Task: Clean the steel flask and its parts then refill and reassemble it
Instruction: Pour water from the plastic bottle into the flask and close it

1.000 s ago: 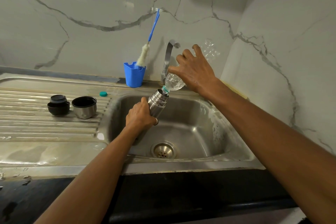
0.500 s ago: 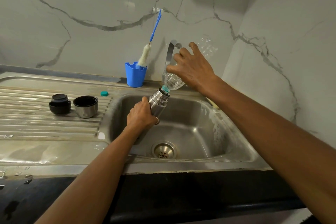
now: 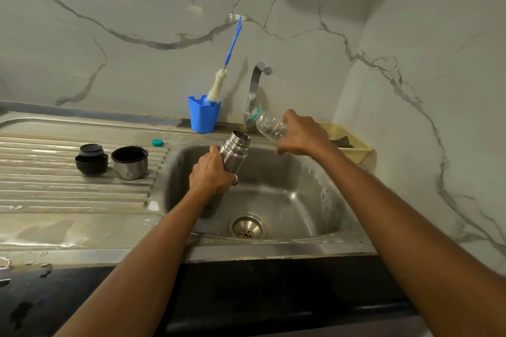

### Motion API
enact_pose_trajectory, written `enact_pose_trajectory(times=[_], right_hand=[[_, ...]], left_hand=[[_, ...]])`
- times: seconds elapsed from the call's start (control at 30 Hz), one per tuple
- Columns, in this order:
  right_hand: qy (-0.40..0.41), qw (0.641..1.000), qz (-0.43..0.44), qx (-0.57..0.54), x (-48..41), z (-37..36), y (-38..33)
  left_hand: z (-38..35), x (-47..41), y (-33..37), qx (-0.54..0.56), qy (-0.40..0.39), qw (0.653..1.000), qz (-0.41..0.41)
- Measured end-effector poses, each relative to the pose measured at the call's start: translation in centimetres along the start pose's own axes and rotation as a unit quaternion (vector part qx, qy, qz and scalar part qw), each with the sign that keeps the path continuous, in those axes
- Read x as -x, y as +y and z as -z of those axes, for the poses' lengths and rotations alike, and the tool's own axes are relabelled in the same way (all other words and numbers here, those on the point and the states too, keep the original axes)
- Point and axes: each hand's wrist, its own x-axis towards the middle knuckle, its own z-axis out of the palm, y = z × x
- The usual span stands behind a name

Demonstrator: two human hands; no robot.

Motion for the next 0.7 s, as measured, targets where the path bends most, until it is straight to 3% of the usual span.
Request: enact_pose_trajectory(times=[0.17,0.3,0.47,0.7], right_hand=[[-0.063,0.964,-0.053,-0.252,1.9,-3.8,0.1],[-0.087,0.926,-0.071,-0.361,3.0,-6.2,0.3],[-0.071,0.886,-0.106,-0.446,3.3,-8.3,0.2],[-0.044,0.875,-0.093,-0.474,2.7,-7.9,-0.2]], left_hand=[[0.1,-0.1,-0.1,0.016,0.011,1.000,0.014],[0.2,-0.2,-0.2,0.014,0.019,1.000,0.014],[0.3,-0.6,-0.3,0.027,0.022,0.999,0.022],[0.7,-0.7,1.0,0.072,0.036,0.996,0.038]])
